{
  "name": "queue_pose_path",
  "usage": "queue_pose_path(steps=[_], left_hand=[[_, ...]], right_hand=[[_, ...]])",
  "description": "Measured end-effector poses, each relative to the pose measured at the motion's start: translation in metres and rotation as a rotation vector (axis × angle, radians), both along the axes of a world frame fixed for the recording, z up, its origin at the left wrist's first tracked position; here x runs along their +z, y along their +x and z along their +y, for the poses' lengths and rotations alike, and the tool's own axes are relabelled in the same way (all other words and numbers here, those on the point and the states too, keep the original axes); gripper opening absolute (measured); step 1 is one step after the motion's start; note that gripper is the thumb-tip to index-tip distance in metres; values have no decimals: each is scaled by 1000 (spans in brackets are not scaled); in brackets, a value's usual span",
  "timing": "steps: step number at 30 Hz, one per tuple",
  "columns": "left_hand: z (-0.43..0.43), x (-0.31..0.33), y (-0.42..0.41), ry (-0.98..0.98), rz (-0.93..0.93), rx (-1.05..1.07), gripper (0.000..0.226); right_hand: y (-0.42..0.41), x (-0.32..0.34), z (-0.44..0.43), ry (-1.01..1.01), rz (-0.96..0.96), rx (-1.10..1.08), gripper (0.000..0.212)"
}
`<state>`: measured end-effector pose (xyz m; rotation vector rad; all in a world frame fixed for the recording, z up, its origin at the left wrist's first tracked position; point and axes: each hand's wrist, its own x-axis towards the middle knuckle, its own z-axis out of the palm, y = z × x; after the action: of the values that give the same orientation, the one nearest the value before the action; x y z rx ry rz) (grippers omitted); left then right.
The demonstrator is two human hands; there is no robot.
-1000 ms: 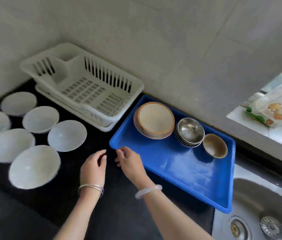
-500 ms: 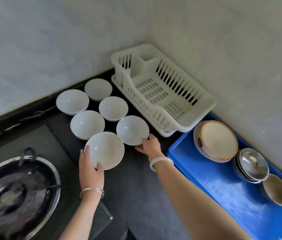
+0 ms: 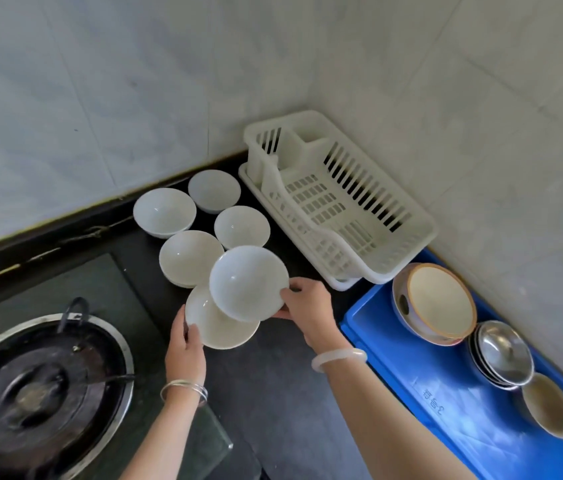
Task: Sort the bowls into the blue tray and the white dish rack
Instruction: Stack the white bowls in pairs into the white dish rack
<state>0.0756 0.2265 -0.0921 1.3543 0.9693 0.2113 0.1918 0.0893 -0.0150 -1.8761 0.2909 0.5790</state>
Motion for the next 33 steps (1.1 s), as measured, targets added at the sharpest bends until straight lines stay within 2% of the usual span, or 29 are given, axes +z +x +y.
queue_pose_path(steps=[3, 7, 14, 18, 21, 25, 33], left_hand=[[4, 3, 0, -132, -57, 57, 38], [8, 6, 1, -194, -62, 69, 33], [15, -1, 2, -138, -22, 29, 35], [18, -3, 2, -138, -9, 26, 35], [20, -2, 3, -155, -9, 35, 33], [22, 2, 6, -213, 7, 42, 33], [18, 21, 10, -109, 17, 28, 31]], right_hand=[[-8, -4, 12, -142, 27, 78, 16], [-17, -10, 22, -299, -12, 163, 13], [-18, -19, 25, -332, 22, 157, 10], [-16, -24, 23, -296, 60, 140, 5], [-14, -26, 22, -274, 125, 138, 10], [-17, -29, 23, -24, 293, 132, 30], [-19, -26, 13, 98, 252, 85, 37]])
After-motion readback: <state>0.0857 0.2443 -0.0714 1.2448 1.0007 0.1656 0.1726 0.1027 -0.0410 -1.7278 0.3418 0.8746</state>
